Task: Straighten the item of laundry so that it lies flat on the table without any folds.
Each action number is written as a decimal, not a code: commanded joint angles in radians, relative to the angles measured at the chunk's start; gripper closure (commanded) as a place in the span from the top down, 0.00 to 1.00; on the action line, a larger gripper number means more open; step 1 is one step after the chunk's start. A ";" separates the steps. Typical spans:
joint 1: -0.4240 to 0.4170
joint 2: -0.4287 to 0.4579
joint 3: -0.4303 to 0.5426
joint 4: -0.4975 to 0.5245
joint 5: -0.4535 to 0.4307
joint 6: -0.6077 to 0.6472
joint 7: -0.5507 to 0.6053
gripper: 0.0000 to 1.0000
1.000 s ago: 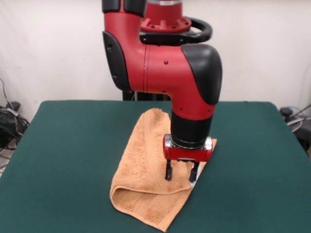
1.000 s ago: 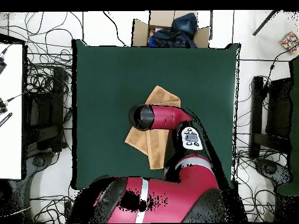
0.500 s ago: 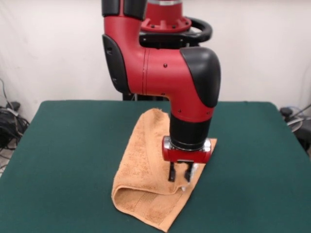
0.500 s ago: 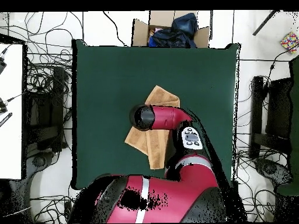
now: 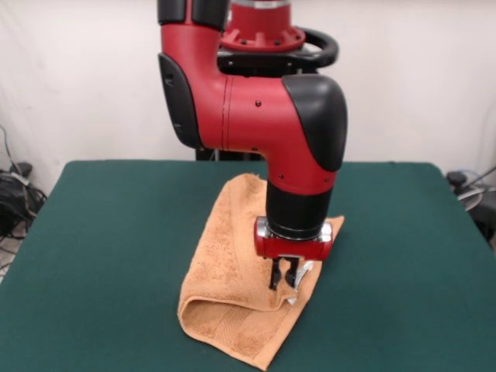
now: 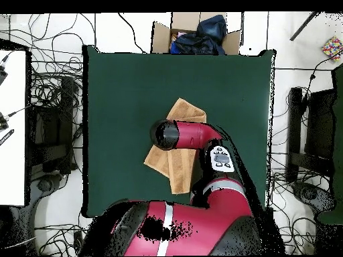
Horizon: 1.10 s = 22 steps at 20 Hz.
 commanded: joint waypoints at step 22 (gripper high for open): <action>-0.038 -0.158 0.072 0.076 -0.007 0.123 0.029 0.00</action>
